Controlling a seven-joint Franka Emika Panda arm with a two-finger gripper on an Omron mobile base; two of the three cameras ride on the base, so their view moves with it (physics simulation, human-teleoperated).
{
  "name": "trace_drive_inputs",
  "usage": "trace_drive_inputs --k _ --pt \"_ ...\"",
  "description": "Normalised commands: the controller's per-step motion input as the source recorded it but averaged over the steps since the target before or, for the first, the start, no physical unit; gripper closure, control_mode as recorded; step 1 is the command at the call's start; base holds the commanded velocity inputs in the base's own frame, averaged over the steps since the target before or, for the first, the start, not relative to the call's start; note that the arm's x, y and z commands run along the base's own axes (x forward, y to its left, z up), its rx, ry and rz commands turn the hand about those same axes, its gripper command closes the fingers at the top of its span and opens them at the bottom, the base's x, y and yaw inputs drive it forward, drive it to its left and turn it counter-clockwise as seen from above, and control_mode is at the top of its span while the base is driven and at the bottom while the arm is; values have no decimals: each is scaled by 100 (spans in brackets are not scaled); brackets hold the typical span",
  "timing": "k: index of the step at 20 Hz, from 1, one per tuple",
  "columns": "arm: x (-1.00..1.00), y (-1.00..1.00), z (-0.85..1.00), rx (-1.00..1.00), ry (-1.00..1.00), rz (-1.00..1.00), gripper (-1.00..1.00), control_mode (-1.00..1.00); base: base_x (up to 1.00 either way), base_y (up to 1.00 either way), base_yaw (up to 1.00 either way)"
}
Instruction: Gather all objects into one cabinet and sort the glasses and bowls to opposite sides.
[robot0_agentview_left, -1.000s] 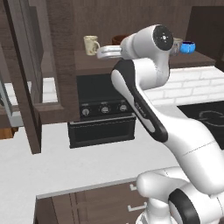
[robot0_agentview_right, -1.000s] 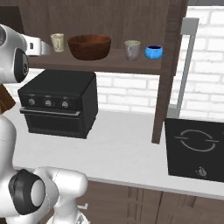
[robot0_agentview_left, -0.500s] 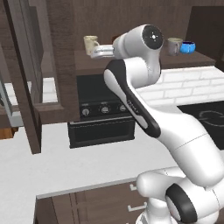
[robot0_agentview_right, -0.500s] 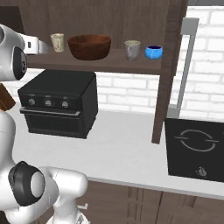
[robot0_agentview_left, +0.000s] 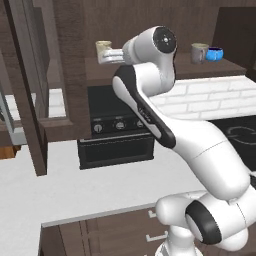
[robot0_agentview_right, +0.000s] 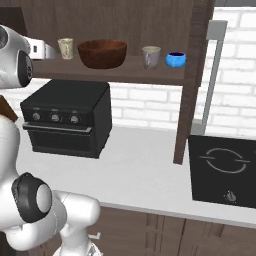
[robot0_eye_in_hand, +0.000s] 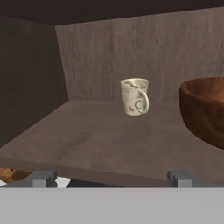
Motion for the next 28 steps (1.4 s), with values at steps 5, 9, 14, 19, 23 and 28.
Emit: trace_drive_inputs --k 5,9,14,19,23,28 --pt "55 0 0 0 0 0 -100 -100 0 0 0" --pt "54 0 0 0 0 0 -100 -100 0 0 0" --pt "48 0 0 0 0 0 -100 -100 0 0 0" --pt "38 0 -8 0 0 0 -100 -100 0 0 0" --pt "28 0 -20 0 0 0 -100 -100 0 0 0" --pt "23 0 -23 0 0 0 -100 -100 0 0 0"
